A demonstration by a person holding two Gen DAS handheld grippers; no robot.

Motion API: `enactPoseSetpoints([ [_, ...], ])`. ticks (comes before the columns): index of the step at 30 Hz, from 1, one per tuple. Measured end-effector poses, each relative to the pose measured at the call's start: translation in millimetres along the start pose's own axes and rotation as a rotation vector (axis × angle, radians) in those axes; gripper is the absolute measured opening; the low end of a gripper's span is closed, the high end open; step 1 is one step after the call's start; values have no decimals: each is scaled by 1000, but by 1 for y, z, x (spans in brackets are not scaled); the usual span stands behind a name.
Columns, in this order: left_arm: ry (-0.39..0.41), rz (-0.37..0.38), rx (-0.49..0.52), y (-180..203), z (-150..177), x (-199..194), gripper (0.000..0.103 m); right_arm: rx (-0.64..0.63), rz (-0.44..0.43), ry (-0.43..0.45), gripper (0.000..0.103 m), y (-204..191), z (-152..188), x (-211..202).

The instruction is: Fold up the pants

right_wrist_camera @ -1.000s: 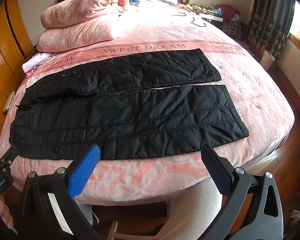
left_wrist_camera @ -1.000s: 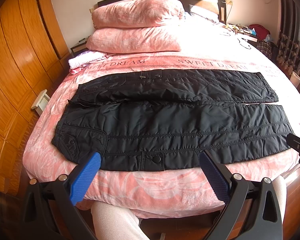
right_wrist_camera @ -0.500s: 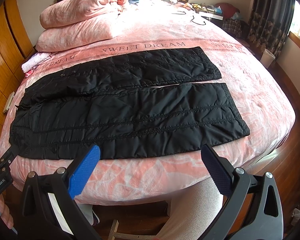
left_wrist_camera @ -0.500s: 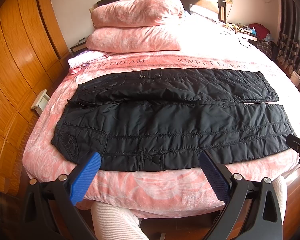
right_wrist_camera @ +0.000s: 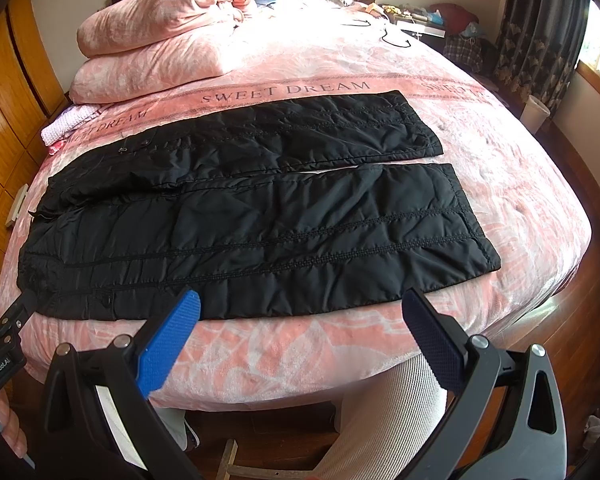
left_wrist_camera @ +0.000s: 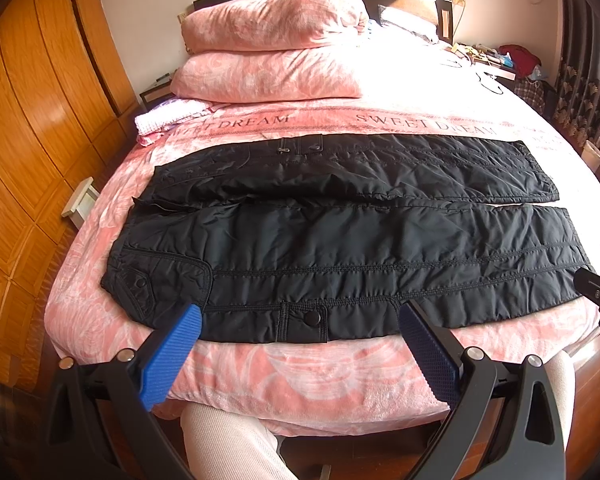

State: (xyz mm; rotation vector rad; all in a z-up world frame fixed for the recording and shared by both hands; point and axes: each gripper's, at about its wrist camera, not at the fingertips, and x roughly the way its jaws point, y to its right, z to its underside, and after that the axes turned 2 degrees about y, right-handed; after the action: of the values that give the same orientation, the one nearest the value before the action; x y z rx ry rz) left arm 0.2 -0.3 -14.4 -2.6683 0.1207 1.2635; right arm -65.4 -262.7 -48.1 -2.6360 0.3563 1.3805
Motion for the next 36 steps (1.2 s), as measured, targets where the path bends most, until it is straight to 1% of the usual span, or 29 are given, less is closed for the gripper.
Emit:
enactPoseSetpoints([
  [25,-8,-1,3,1,-2,5,100,-11,-8,-10,101,-6,-7,7],
  [28,-17,-3,5,2,-6,11,100,-8,-23,-17,101,-6,-6,10],
  [31,-26,-2,5,3,-6,15,100,2,-56,-27,101,-5,-7,13],
  [33,-39,12,2,3,-7,19,100,3,-83,-33,101,-5,-9,16],
  [36,-75,87,-17,0,-11,30,99,-18,-119,-32,101,-3,-19,22],
])
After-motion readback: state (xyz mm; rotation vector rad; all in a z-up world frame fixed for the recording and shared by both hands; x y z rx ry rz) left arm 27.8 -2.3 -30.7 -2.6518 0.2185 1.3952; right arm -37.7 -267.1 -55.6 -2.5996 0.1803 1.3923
